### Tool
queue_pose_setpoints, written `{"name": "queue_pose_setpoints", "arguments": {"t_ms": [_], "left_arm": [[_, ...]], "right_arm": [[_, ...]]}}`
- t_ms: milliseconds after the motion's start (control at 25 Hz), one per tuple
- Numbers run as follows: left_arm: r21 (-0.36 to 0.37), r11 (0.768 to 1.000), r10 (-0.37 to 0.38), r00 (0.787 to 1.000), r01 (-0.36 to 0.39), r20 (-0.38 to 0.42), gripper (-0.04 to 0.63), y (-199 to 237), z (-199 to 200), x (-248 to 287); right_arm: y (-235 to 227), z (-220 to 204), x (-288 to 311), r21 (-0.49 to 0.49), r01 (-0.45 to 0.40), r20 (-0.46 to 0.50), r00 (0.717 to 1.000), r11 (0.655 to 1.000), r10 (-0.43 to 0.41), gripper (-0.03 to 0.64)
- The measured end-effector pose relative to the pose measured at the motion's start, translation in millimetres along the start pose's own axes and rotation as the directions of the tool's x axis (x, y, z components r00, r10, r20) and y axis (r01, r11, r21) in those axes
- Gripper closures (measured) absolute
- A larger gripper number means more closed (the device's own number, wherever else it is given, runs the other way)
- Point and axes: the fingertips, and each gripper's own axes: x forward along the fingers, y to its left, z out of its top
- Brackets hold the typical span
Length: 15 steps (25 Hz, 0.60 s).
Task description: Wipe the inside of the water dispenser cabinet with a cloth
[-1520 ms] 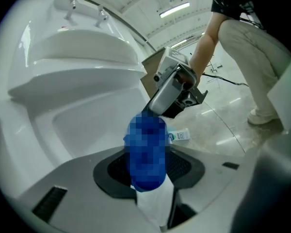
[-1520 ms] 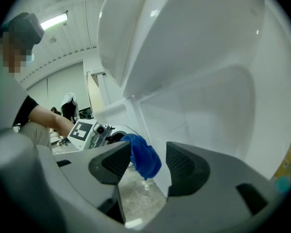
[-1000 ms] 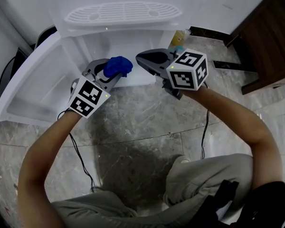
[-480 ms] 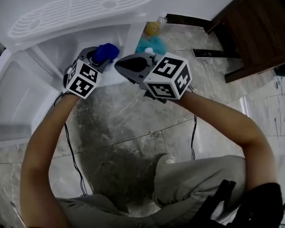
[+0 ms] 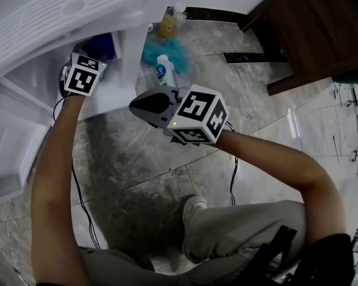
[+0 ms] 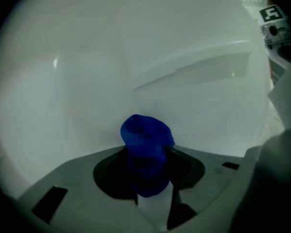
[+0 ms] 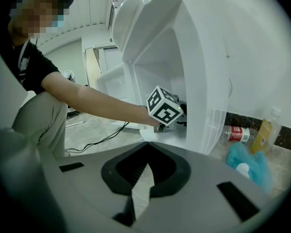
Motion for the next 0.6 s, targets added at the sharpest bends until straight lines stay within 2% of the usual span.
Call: {"name": "queue_pose_setpoints", "arguments": {"t_ms": [80,160,280,480,600], "left_arm": [[0.033,0.999,0.039,0.999,-0.038,-0.018,0.436,4,-1,6],[0.053,0.998,0.048,0.999,-0.047,-0.02,0.436,3,0,7],[0.054,0.998,0.015,1.0,-0.015,0.007,0.436,-7,1,-1],[0.162,0.984,-0.081,0.997,0.078,0.011,0.436,-36,-7,-21],[0.171,0.982,-0.087,0.996,0.085,0.003,0.436,-37,-8,-20]], "right_arm": [[2,-2,2,0.006,-0.008,0.0,1.0,1.0,0.008,0.618],[5,-2,4,0.0,-0.02,-0.004,1.0,1.0,0.02,0.618],[12,0,10,-0.009,-0.039,-0.01,0.999,0.999,0.039,0.618],[19,10,23,-0.026,-0.068,-0.002,0.998,0.997,0.068,0.618],[18,13,25,-0.025,-0.065,0.004,0.998,0.998,0.065,0.618]]}}
